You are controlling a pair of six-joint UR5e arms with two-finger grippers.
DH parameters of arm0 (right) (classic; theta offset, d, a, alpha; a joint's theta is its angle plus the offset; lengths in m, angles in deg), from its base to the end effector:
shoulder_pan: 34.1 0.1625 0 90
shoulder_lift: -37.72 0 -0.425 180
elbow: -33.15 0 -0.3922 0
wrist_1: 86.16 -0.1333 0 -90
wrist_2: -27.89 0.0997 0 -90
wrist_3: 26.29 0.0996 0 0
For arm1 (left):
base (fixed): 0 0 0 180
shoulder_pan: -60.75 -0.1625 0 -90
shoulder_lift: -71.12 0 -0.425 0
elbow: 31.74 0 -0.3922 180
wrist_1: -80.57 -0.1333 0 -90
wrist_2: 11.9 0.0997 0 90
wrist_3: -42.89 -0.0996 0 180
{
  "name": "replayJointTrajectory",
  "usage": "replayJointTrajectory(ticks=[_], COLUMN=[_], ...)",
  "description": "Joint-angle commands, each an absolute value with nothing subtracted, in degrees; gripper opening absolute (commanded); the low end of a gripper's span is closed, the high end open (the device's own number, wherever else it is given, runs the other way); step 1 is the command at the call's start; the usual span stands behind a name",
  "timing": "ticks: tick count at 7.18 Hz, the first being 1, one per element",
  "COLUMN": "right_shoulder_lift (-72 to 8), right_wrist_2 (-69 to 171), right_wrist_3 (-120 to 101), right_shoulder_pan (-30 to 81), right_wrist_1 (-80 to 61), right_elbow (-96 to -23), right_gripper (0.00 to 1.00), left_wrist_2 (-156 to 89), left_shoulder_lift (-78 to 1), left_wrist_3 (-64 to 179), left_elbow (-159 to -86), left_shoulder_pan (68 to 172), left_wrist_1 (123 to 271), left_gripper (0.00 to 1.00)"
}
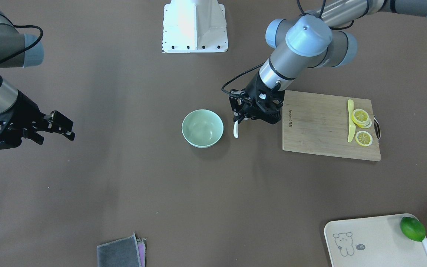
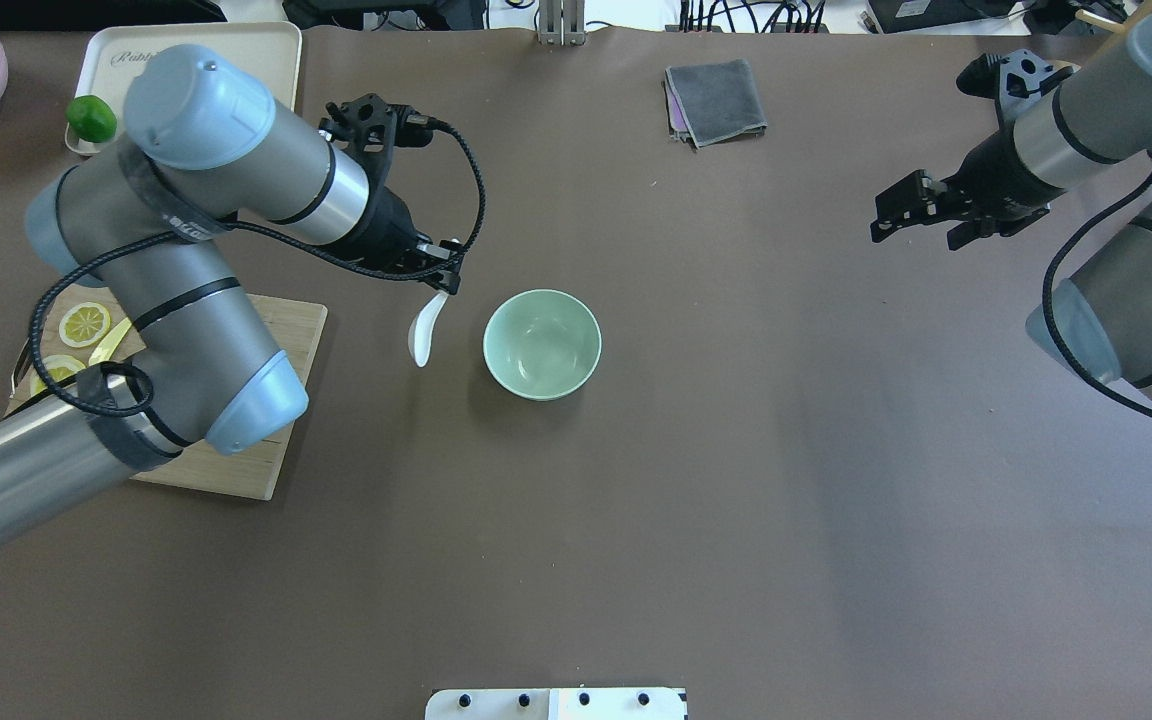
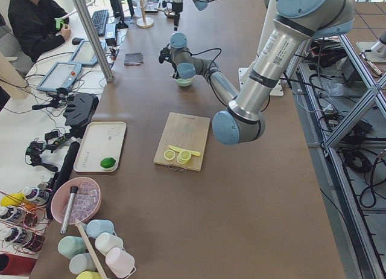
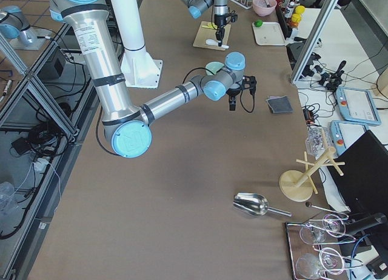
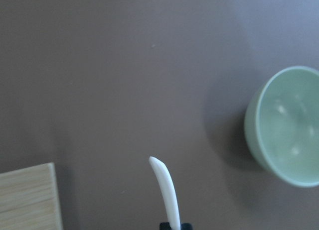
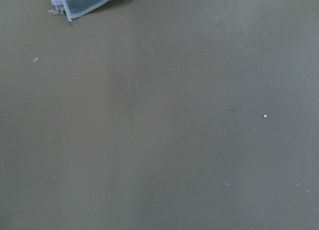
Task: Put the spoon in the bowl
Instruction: 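Lift the white spoon and carry it over the green bowl with the left gripper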
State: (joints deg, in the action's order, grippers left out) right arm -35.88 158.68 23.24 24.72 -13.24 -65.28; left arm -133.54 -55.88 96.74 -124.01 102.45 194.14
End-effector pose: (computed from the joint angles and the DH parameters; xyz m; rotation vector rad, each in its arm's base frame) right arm -0.2525 -0.5491 0.3950 0.0931 -0.9678 0.0344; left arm 0.4541 -0.5131 0.2037 0.2849 1.1392 0.2171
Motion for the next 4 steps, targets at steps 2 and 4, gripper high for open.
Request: replayJointTrajectory(ticks=[2,4], right_shoulder_lift=[-37.07,-36.55], right_wrist_2=[160.43,160.43], right_wrist_3=[20.30,20.30], right_shoulder_pan=[27.42,27.34], right_wrist_1=[-9.97,-6.37], right_elbow=[-65.38,-66.08], right_gripper=[1.00,1.00], left_wrist_2=[-123.53,-123.52], left_shoulder_lift=[-63.33,-62.92], left_wrist_3=[100.71,102.38], left_elbow=[-110.08,-110.14], left_shoulder_pan=[97.07,95.56], left_wrist_1=[207.11,207.22], left_gripper=[0.00,0.00])
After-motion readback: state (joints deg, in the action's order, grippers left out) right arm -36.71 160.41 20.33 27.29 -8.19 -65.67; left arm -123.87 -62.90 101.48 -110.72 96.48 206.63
